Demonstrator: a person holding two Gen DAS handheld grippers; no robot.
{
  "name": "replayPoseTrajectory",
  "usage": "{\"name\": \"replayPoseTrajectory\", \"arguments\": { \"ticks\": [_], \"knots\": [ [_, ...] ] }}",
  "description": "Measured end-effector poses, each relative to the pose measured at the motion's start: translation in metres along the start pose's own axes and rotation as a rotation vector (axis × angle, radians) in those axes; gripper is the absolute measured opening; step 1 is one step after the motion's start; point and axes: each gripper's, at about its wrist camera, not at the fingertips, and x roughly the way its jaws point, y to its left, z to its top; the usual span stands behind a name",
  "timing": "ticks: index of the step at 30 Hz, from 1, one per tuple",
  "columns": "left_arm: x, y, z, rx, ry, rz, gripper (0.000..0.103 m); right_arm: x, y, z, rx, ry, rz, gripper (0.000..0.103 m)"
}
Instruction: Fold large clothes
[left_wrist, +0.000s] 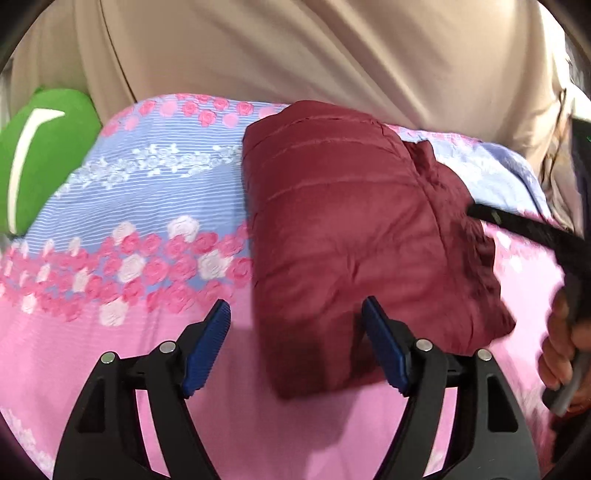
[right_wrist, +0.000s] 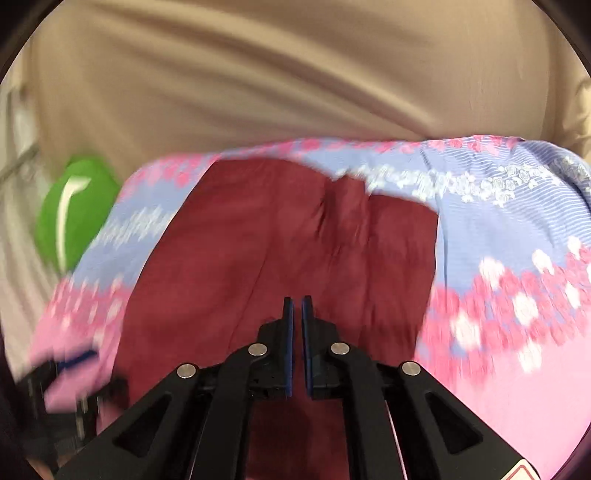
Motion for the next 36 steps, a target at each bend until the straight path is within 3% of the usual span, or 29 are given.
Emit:
{"name": "replayPoseTrajectory", "arguments": {
  "ticks": [3,6,9,14,19,25,29,31,32,36],
  "knots": [
    [0.010,0.000,-0.015,0.027,0.032,0.046,0.072,0.009,0.004,-0.044,-0.051,0.098,-0.039,0.002],
    [0.017,0.000,-0.022,0.011,0.051,0.060,0.073,0.012,-0.006,-0.056,0.001,0.128,-0.058,0.000],
    [0.004,0.000,-0.025,0.017,0.030,0.061,0.072,-0.021,-0.001,-0.062,0.009,0.078,-0.045,0.008],
    [0.000,-0.004,-0.046,-0.005,0.045,0.070,0.072,-0.009,-0.001,-0.093,-0.018,0.116,-0.100,0.001],
    [0.000,-0.009,-0.072,-0.018,0.063,0.085,0.074,-0.035,0.010,-0.104,-0.020,0.074,-0.137,0.006],
    [-0.004,-0.010,-0.092,-0.063,0.058,0.108,0.083,-0.052,0.008,-0.138,0.014,0.073,-0.126,0.020],
    [-0.014,-0.014,-0.095,-0.063,0.011,0.140,0.091,-0.048,0.009,-0.157,0.013,0.110,-0.143,0.032],
    [-0.016,-0.016,-0.096,-0.061,0.005,0.146,0.092,-0.054,0.016,-0.160,-0.013,0.078,-0.174,0.043],
    [-0.017,-0.017,-0.097,-0.063,0.007,0.150,0.092,-0.056,0.018,-0.160,-0.022,0.066,-0.186,0.054],
    [-0.019,-0.023,-0.099,-0.051,0.000,0.174,0.093,-0.060,0.025,-0.164,-0.056,0.049,-0.232,0.065]
  ]
}}
